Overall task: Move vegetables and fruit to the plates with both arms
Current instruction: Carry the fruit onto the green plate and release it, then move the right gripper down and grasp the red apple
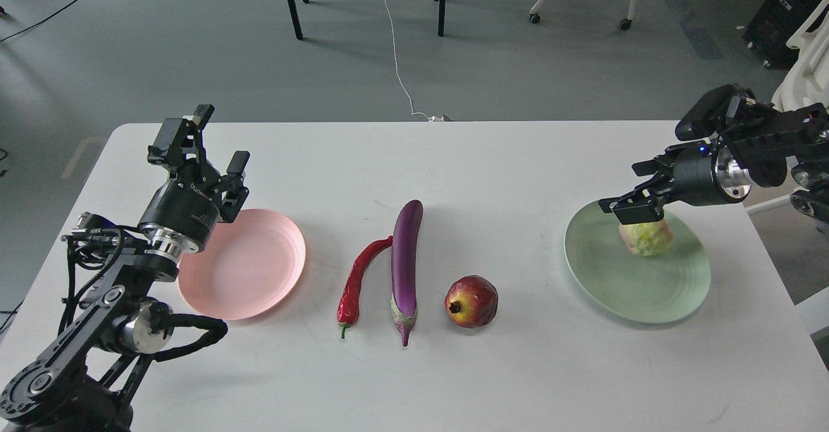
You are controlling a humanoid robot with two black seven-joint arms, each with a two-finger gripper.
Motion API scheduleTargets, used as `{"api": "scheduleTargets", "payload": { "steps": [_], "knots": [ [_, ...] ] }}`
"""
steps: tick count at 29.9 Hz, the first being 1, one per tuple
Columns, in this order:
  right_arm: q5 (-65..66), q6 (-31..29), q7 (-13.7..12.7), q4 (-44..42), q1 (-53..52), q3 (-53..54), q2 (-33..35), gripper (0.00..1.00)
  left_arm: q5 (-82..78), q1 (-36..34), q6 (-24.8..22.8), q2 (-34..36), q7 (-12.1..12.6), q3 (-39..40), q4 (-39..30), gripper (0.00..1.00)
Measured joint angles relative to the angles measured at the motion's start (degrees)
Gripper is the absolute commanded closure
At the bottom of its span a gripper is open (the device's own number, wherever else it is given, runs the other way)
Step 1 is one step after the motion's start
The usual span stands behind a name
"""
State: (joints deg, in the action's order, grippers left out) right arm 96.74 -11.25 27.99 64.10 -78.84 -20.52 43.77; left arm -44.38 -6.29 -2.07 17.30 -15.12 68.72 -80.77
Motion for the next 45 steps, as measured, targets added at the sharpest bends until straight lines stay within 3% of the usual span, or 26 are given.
{"api": "scheduleTargets", "payload": {
  "steps": [4, 10, 19, 39, 42, 45],
  "knots": [
    [-1.17, -0.31, -0.01, 6.33, -2.83, 0.88, -1.68, 0.05, 0.0, -0.01, -0.03, 0.0, 0.0, -0.06, 0.0, 0.02],
    [-2.4, -0.49, 0.0, 9.91, -2.83, 0.03, -9.62, 0.05, 0.0, -0.03, 0.04, -0.02, 0.0, -0.08, 0.0, 0.02],
    [-2.61, -1.03, 0.0, 9.46, -1.58, -3.02, -19.54, 0.05, 0.0, 0.14, 0.14, 0.2, 0.0, 0.05, 0.0, 0.02],
    [-2.27, -1.41, 0.01, 2.89, 1.55, -6.03, -26.2, 0.06, 0.0, 0.49, 0.04, 0.35, -0.09, 0.45, 0.0, 0.02],
    [-2.26, -1.41, 0.01, 1.65, 2.38, -6.17, -27.68, 0.09, 0.0, 0.49, 0.04, 0.53, -0.09, 0.45, 0.0, 0.02],
    [-2.26, -1.41, 0.01, 0.79, 2.75, -6.24, -28.56, 0.27, 0.0, 0.49, 0.04, 0.95, -0.09, 0.46, 0.0, 0.02]
  ]
}}
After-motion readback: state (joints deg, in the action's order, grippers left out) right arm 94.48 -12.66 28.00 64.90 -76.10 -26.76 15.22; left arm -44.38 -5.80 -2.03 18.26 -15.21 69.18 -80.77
